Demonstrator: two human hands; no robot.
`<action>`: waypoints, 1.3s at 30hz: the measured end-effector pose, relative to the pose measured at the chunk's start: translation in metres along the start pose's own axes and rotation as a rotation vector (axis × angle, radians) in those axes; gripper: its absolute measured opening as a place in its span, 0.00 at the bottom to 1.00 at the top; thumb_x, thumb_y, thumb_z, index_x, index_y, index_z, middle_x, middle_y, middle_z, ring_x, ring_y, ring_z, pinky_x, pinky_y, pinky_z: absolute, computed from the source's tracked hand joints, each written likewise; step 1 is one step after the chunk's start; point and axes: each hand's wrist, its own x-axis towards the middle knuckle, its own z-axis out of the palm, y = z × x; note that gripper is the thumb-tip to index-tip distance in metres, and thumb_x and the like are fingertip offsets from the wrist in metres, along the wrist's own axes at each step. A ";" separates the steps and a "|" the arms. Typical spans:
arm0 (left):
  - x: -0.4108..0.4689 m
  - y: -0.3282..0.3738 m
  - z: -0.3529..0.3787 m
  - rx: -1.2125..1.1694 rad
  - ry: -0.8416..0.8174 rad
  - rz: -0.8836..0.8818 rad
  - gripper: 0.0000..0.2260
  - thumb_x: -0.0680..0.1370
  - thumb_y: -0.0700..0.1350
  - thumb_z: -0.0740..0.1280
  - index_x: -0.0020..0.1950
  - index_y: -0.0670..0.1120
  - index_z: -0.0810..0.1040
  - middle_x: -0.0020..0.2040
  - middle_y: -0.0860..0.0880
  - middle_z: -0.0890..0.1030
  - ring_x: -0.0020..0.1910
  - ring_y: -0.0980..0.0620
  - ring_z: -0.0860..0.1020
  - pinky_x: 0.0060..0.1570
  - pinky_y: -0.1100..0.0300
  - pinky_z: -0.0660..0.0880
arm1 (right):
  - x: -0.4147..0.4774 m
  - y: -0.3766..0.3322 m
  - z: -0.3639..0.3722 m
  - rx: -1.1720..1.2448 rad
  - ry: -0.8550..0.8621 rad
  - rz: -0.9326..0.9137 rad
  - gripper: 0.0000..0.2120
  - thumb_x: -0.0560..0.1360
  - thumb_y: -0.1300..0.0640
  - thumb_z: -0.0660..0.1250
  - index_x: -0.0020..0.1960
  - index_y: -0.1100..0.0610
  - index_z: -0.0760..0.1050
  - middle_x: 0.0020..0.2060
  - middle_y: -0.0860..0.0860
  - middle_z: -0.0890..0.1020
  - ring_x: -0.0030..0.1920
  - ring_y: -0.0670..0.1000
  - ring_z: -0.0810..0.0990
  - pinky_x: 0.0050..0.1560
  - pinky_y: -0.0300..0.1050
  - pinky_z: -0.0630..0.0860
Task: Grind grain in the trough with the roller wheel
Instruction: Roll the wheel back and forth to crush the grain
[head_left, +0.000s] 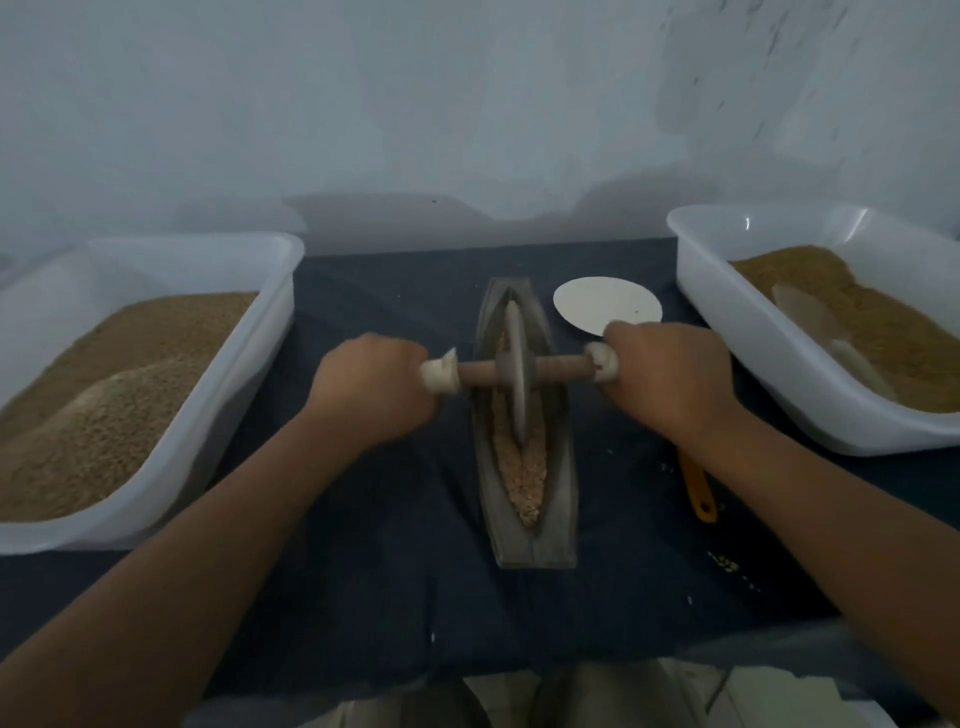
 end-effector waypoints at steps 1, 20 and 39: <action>0.019 0.002 0.000 -0.001 -0.013 -0.030 0.12 0.74 0.56 0.67 0.35 0.52 0.71 0.38 0.52 0.80 0.39 0.44 0.81 0.38 0.55 0.73 | 0.015 -0.001 0.004 -0.018 -0.014 0.038 0.16 0.79 0.44 0.62 0.37 0.51 0.69 0.28 0.48 0.74 0.27 0.53 0.72 0.28 0.45 0.70; 0.058 -0.001 0.008 -0.029 -0.042 -0.110 0.11 0.74 0.56 0.68 0.37 0.51 0.74 0.40 0.51 0.80 0.38 0.46 0.77 0.39 0.55 0.73 | 0.045 -0.006 0.000 -0.057 0.000 0.053 0.16 0.75 0.52 0.71 0.36 0.50 0.65 0.28 0.50 0.73 0.27 0.53 0.69 0.28 0.44 0.69; 0.057 0.011 -0.009 0.013 0.020 -0.073 0.13 0.74 0.59 0.66 0.36 0.52 0.72 0.43 0.50 0.82 0.43 0.43 0.81 0.41 0.54 0.76 | 0.048 0.001 0.010 0.006 -0.104 0.141 0.16 0.82 0.48 0.62 0.37 0.50 0.66 0.30 0.47 0.73 0.31 0.53 0.73 0.33 0.47 0.72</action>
